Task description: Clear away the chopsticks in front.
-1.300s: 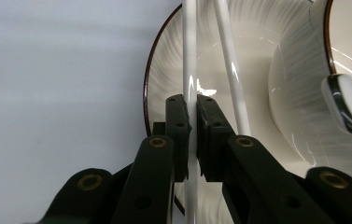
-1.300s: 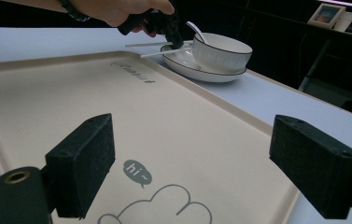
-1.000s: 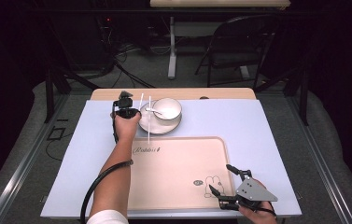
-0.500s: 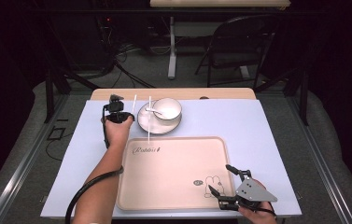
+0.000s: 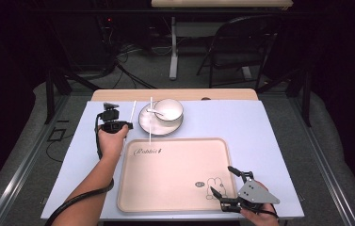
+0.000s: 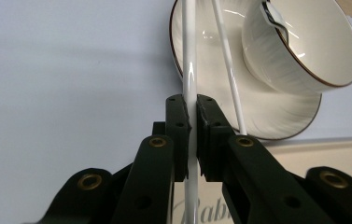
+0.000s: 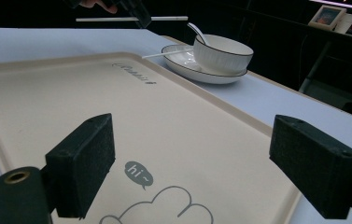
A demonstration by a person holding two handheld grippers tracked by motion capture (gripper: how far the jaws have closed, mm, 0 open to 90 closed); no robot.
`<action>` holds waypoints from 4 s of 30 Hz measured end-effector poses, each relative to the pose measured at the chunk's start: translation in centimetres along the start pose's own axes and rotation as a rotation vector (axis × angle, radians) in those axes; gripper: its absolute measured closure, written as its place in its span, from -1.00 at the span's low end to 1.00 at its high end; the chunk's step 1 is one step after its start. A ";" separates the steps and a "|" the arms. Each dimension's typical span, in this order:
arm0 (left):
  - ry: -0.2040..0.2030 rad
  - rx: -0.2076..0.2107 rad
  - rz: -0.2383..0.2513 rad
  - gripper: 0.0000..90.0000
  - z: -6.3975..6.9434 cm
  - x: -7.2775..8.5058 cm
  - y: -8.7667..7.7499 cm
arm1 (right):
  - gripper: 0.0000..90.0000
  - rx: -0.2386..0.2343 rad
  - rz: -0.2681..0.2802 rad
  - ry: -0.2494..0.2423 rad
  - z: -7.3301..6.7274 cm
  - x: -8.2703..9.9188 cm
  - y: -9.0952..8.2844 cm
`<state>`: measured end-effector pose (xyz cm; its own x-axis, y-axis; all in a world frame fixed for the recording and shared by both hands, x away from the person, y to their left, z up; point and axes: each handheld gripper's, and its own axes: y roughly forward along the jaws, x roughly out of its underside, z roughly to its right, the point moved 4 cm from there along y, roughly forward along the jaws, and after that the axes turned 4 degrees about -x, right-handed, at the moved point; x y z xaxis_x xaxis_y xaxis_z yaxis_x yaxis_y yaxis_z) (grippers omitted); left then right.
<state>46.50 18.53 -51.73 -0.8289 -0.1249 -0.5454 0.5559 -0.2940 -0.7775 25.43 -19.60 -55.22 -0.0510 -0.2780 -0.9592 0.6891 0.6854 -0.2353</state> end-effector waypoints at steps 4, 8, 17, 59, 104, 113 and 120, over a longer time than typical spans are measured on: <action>0.026 0.002 0.001 0.88 0.0 1.2 -0.8 | -0.70 0.001 0.000 0.000 0.0 0.0 0.0; 0.035 0.022 -0.008 0.88 0.1 2.7 -1.4 | -0.70 0.001 0.000 -0.001 0.0 0.0 0.0; 0.044 0.020 -0.023 0.88 0.1 6.3 -2.0 | -0.70 0.003 -0.003 0.000 0.0 0.0 0.0; 0.016 -0.069 -0.024 0.87 0.5 13.9 -2.0 | -0.70 0.004 -0.003 -0.004 -0.1 0.0 0.0; 0.103 0.025 -0.006 0.18 0.7 10.8 -3.2 | -0.70 -0.003 -0.002 -0.006 -0.1 0.0 0.0; 0.244 0.003 0.018 -0.20 1.4 8.2 -3.2 | -0.70 0.001 -0.002 -0.006 0.0 0.0 0.0; 0.227 0.041 -0.041 -0.21 1.9 6.7 -2.9 | -0.70 0.003 -0.004 -0.006 0.0 0.0 0.0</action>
<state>39.22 16.78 -52.56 -0.8127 0.1034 -0.5735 0.5150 -0.3329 -0.7899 25.44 -19.63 -55.20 -0.0499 -0.2846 -0.9573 0.6911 0.6822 -0.2389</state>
